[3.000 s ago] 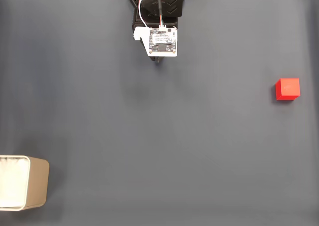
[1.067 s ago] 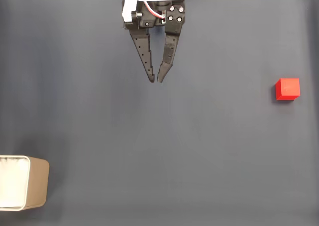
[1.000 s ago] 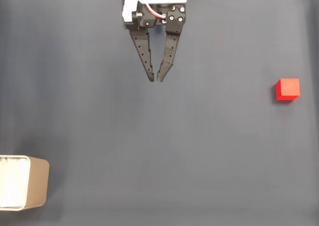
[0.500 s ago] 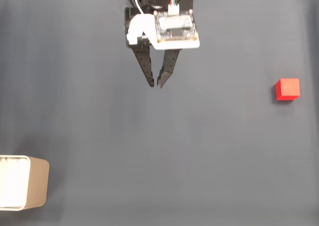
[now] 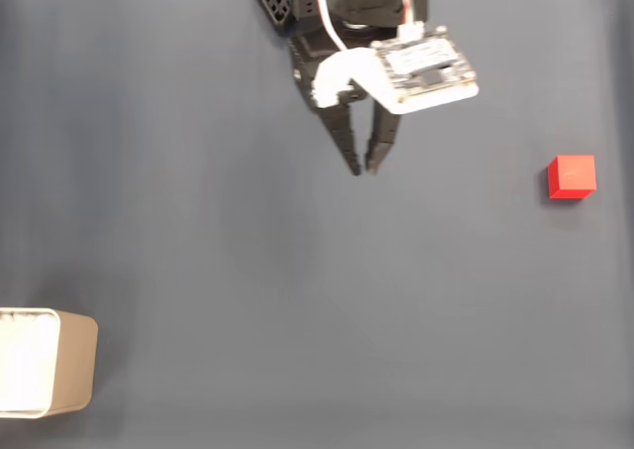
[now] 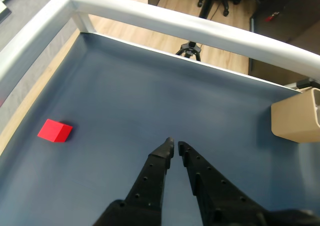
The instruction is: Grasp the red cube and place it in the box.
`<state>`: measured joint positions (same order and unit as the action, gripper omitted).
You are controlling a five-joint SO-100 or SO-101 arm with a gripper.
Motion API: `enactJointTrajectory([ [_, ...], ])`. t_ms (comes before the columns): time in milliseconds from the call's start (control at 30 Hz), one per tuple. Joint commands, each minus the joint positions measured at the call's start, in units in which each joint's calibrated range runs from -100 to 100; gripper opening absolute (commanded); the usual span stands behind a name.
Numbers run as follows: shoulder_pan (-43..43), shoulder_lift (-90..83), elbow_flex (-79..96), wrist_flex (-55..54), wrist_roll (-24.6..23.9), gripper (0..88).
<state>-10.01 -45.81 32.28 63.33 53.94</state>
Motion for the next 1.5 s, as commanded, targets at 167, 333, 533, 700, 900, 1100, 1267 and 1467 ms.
enactJointTrajectory([
  [167, -6.6, 0.6, -0.6, 0.4, 0.6, 0.0],
  [333, -10.4, 1.5, 0.1, 0.0, 1.0, 0.0],
  [533, -15.3, 3.1, 0.5, -1.0, 1.1, 0.0],
  [700, -18.5, 4.1, 1.6, -2.3, 1.0, 0.1],
  [900, -21.5, 5.2, 2.6, -4.1, 0.9, 0.4],
  [1100, -24.6, 5.8, 4.0, -6.3, 0.8, 1.0],
  [1267, -26.8, 6.7, 4.8, -8.0, 1.0, 1.0],
  [1467, -28.5, 8.5, 5.0, -10.0, 1.4, 3.3],
])
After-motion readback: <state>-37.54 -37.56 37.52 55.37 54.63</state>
